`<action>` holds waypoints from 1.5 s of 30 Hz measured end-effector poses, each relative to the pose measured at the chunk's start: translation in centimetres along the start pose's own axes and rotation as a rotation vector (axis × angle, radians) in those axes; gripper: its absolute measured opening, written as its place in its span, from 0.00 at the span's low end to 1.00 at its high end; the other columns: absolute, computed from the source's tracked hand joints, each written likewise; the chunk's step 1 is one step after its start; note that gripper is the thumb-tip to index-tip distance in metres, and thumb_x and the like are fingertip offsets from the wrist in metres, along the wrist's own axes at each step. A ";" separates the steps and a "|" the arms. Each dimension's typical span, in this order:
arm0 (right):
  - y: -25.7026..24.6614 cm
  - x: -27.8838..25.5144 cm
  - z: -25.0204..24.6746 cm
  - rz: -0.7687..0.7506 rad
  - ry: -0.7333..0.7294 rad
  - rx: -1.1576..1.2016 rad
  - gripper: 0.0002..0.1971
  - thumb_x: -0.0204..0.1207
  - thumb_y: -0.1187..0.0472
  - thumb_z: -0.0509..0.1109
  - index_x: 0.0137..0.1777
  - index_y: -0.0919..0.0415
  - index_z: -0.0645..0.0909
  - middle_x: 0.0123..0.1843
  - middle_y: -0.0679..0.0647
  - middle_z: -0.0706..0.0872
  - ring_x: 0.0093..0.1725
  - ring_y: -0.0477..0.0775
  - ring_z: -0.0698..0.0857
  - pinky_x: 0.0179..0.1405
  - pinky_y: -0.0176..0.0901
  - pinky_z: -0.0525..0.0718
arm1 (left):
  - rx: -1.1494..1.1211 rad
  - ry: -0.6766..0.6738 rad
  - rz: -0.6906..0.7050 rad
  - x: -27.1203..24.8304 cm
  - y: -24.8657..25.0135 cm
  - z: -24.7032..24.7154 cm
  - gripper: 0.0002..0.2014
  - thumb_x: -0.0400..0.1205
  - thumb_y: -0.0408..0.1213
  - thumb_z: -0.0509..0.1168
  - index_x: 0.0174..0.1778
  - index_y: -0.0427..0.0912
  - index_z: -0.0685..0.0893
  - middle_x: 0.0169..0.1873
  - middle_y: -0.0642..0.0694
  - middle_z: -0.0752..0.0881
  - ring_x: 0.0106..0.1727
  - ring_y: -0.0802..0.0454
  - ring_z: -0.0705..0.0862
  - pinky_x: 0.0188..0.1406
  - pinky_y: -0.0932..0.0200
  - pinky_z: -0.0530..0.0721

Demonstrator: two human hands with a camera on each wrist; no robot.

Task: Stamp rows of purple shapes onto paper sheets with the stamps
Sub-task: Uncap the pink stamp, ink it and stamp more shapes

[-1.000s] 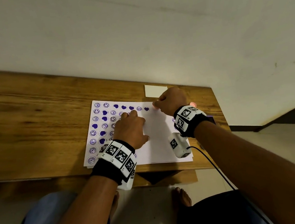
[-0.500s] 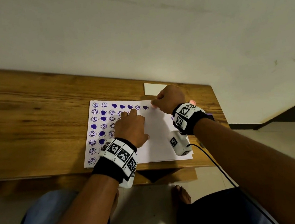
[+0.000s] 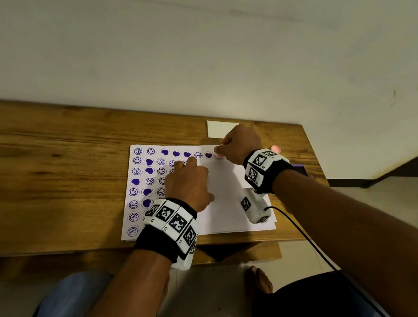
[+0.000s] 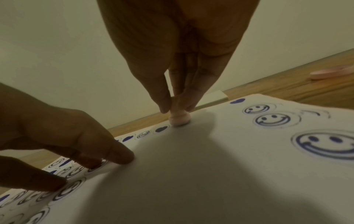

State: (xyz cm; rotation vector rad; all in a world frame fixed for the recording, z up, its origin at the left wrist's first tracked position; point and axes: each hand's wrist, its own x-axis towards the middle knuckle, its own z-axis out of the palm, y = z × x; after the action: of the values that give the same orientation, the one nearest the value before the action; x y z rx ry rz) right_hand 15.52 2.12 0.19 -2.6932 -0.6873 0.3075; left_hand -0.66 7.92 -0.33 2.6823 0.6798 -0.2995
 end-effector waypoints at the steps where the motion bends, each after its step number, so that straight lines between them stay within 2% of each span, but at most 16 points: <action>1: 0.0 0.0 0.0 0.000 -0.002 -0.001 0.10 0.69 0.52 0.82 0.43 0.57 0.93 0.47 0.54 0.93 0.51 0.56 0.90 0.46 0.43 0.84 | -0.001 0.000 0.000 0.0 0.0 0.0 0.29 0.73 0.56 0.73 0.68 0.48 0.79 0.66 0.46 0.74 0.71 0.42 0.71 0.59 0.43 0.80; 6: -0.3 0.2 -0.1 0.009 -0.046 -0.002 0.14 0.67 0.51 0.84 0.46 0.61 0.93 0.47 0.56 0.94 0.51 0.56 0.91 0.47 0.45 0.87 | -0.003 0.001 -0.003 0.0 0.0 0.1 0.28 0.73 0.56 0.73 0.68 0.48 0.79 0.66 0.46 0.75 0.70 0.42 0.71 0.58 0.43 0.80; 10: -0.3 0.5 -0.5 0.015 -0.092 0.022 0.15 0.66 0.51 0.85 0.43 0.63 0.93 0.41 0.57 0.94 0.48 0.55 0.93 0.51 0.50 0.92 | -0.006 0.002 0.001 -0.2 0.0 0.1 0.28 0.74 0.55 0.72 0.69 0.48 0.79 0.66 0.46 0.75 0.70 0.42 0.71 0.58 0.44 0.79; 15: -0.2 0.7 -0.5 0.021 -0.115 0.029 0.15 0.65 0.50 0.85 0.41 0.63 0.93 0.41 0.57 0.94 0.47 0.54 0.93 0.52 0.52 0.92 | -0.014 0.009 0.001 -0.2 -0.2 0.3 0.28 0.74 0.55 0.72 0.68 0.48 0.79 0.65 0.47 0.75 0.70 0.42 0.71 0.58 0.44 0.79; 20: -0.6 1.1 -0.7 0.050 -0.183 0.078 0.20 0.65 0.49 0.86 0.45 0.67 0.92 0.43 0.59 0.94 0.46 0.56 0.94 0.53 0.54 0.92 | -0.008 0.001 -0.006 -0.2 -0.1 0.2 0.28 0.74 0.55 0.72 0.69 0.48 0.79 0.66 0.46 0.74 0.70 0.41 0.70 0.59 0.42 0.79; 23: -0.6 1.0 -0.7 0.058 -0.202 0.115 0.18 0.67 0.50 0.85 0.46 0.65 0.92 0.42 0.57 0.95 0.44 0.53 0.93 0.54 0.51 0.92 | -0.002 0.001 -0.008 -0.1 -0.1 0.2 0.28 0.74 0.55 0.72 0.68 0.49 0.79 0.65 0.46 0.74 0.70 0.41 0.71 0.58 0.42 0.79; 26: -0.7 0.7 -0.7 0.073 -0.137 0.117 0.23 0.63 0.44 0.86 0.47 0.64 0.91 0.44 0.56 0.94 0.50 0.55 0.93 0.53 0.50 0.92 | -0.002 0.001 -0.013 0.0 0.0 0.0 0.28 0.73 0.56 0.72 0.68 0.49 0.80 0.65 0.46 0.75 0.70 0.42 0.71 0.58 0.43 0.79; 28: -0.6 0.1 -1.0 0.064 -0.115 0.141 0.23 0.66 0.43 0.84 0.47 0.64 0.92 0.46 0.57 0.94 0.51 0.55 0.92 0.55 0.51 0.91 | -0.009 0.005 -0.012 0.0 0.0 0.0 0.28 0.72 0.56 0.73 0.67 0.50 0.80 0.64 0.46 0.75 0.69 0.42 0.71 0.58 0.43 0.78; 31: 0.2 -0.4 -1.8 0.098 -0.070 0.231 0.20 0.68 0.44 0.83 0.44 0.63 0.93 0.42 0.56 0.95 0.46 0.54 0.93 0.51 0.48 0.92 | -0.015 0.011 -0.011 0.0 -0.1 0.0 0.29 0.71 0.57 0.74 0.67 0.52 0.80 0.65 0.47 0.75 0.69 0.42 0.72 0.59 0.43 0.79; 33: 1.1 -0.7 -2.9 0.147 0.101 0.339 0.16 0.66 0.45 0.84 0.42 0.58 0.94 0.37 0.52 0.94 0.39 0.50 0.92 0.44 0.42 0.90 | -0.018 0.014 -0.004 0.0 -0.1 0.1 0.30 0.72 0.56 0.73 0.70 0.53 0.79 0.66 0.47 0.74 0.71 0.43 0.71 0.61 0.42 0.79; 35: 2.0 -1.2 -4.3 0.131 0.214 0.367 0.14 0.67 0.46 0.84 0.40 0.57 0.94 0.35 0.51 0.93 0.38 0.50 0.92 0.45 0.41 0.89 | -0.017 0.004 -0.005 0.0 -0.1 0.2 0.31 0.73 0.56 0.73 0.72 0.54 0.77 0.68 0.48 0.73 0.72 0.43 0.70 0.63 0.41 0.79; 37: 2.8 -2.0 -5.7 0.092 0.222 0.370 0.13 0.66 0.47 0.84 0.39 0.57 0.93 0.32 0.50 0.92 0.36 0.49 0.92 0.47 0.43 0.90 | -0.010 -0.007 -0.011 0.1 -0.1 0.1 0.31 0.74 0.56 0.72 0.72 0.54 0.76 0.70 0.48 0.72 0.73 0.43 0.69 0.64 0.40 0.79; 40: 4.1 -3.9 -7.0 0.072 0.218 0.384 0.11 0.69 0.50 0.83 0.41 0.58 0.93 0.28 0.46 0.90 0.26 0.36 0.87 0.38 0.38 0.86 | -0.021 -0.017 -0.025 0.2 0.0 0.0 0.30 0.74 0.57 0.71 0.72 0.55 0.77 0.71 0.48 0.71 0.74 0.44 0.68 0.65 0.40 0.78; 41: 4.3 -4.5 -6.9 0.059 0.218 0.392 0.10 0.70 0.51 0.83 0.41 0.58 0.93 0.30 0.46 0.90 0.25 0.35 0.87 0.37 0.38 0.86 | -0.026 -0.021 -0.031 0.2 -0.2 0.0 0.30 0.74 0.58 0.71 0.72 0.55 0.77 0.71 0.48 0.71 0.74 0.44 0.68 0.65 0.41 0.78; 44: 5.0 -5.7 -6.3 0.025 0.228 0.412 0.09 0.69 0.53 0.84 0.38 0.58 0.92 0.32 0.48 0.92 0.29 0.45 0.91 0.45 0.50 0.92 | -0.036 -0.018 -0.038 0.1 -0.1 -0.1 0.30 0.74 0.59 0.70 0.72 0.54 0.77 0.71 0.49 0.71 0.74 0.44 0.67 0.65 0.42 0.77; 45: 5.1 -6.1 -6.0 0.021 0.224 0.418 0.09 0.69 0.53 0.84 0.37 0.57 0.92 0.31 0.48 0.92 0.29 0.46 0.90 0.44 0.51 0.92 | -0.040 -0.013 -0.039 0.1 -0.1 -0.1 0.30 0.74 0.59 0.70 0.72 0.54 0.77 0.71 0.49 0.71 0.74 0.44 0.68 0.65 0.42 0.76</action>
State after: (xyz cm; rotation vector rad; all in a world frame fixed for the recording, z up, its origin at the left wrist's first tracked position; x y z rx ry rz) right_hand 14.18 -6.75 4.49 -2.2914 -0.4672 0.1320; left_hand -0.60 8.08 -0.31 2.6293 0.7267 -0.3102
